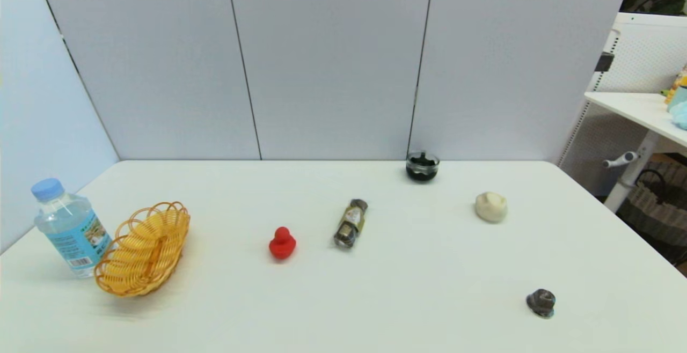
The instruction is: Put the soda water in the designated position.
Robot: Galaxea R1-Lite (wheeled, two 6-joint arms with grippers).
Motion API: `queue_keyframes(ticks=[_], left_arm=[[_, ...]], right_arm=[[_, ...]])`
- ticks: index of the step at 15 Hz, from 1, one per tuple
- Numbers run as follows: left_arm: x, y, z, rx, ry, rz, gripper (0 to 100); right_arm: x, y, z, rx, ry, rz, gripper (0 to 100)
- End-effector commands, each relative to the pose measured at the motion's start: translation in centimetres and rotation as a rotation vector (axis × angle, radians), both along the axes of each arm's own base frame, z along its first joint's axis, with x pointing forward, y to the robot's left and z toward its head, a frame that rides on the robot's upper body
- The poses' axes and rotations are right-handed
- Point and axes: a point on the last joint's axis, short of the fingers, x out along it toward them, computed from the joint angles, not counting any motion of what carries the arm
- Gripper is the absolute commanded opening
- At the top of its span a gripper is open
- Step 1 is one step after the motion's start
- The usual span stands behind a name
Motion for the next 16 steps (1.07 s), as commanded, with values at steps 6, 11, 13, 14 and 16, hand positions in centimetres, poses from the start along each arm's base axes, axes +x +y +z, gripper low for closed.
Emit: queue_keyframes(ticks=[6, 11, 13, 14, 16], left_arm=[[-0.07, -0.02, 0.09, 0.114, 0.009, -0.006, 100], [-0.07, -0.02, 0.09, 0.114, 0.005, -0.006, 100], [-0.08, -0.02, 0.12, 0.111, 0.005, -0.006, 100], [-0.07, -0.02, 0.08, 0.110, 0.006, -0.006, 100], [-0.07, -0.02, 0.08, 0.111, 0.002, -0.006, 100]], right_arm=[[0.02, 0.00, -0.04, 0.000, 0.003, 0.001, 100], [0.02, 0.00, -0.04, 0.000, 0.003, 0.001, 100], [0.02, 0.00, -0.04, 0.000, 0.003, 0.001, 100], [0.02, 0.00, -0.04, 0.000, 0.003, 0.001, 100], [0.02, 0.00, -0.04, 0.000, 0.003, 0.001, 100]])
